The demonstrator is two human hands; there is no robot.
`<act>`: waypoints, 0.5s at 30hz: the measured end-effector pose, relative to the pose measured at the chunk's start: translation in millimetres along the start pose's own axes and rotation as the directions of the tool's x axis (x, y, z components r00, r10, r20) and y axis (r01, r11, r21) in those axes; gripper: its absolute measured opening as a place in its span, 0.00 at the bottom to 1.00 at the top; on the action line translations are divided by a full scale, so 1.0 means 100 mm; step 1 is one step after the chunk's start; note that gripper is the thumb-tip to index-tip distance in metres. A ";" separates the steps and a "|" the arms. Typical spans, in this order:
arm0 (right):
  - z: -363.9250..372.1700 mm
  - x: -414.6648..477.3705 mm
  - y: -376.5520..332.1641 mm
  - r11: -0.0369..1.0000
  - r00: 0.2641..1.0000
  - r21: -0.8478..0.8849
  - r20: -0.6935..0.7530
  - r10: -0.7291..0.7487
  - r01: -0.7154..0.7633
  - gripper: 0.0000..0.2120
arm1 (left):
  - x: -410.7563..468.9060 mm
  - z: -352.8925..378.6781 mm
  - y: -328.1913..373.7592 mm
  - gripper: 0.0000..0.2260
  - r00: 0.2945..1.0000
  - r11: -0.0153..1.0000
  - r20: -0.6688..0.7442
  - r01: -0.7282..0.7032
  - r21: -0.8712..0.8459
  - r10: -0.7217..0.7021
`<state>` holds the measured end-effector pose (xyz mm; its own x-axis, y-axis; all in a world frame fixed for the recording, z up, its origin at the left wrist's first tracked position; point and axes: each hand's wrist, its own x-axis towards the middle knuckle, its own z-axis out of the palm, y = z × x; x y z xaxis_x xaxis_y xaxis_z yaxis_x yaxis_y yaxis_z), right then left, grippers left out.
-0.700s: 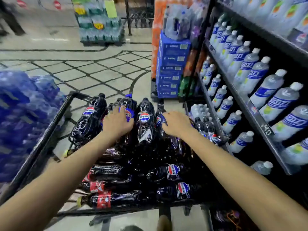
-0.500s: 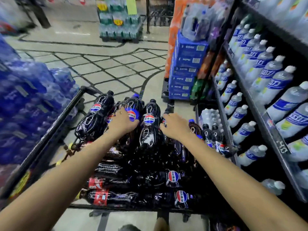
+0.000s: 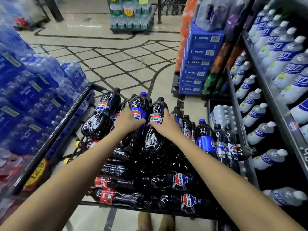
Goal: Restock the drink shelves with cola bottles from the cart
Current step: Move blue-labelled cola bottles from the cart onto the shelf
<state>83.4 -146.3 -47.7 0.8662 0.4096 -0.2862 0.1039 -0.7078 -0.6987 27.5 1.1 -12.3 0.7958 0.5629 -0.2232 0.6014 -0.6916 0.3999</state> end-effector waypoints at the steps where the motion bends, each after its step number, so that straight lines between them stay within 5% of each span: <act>1: 0.00 0.00 0.00 1.000 1.000 0.009 -0.003 -0.001 0.001 0.37 | 0.00 -0.01 -0.01 0.38 1.000 1.000 0.000 -0.008 -0.015 0.008; 15: 0.00 -0.04 -0.01 0.998 0.999 0.069 -0.039 0.009 -0.007 0.38 | -0.07 -0.23 -0.06 0.35 0.997 0.957 0.075 -0.008 -0.290 0.031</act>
<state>80.0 -146.9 -45.6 0.8856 0.3801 -0.2668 0.0640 -0.6689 -0.7406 16.6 11.8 7.0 0.8172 0.5054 -0.2771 0.5488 -0.5354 0.6419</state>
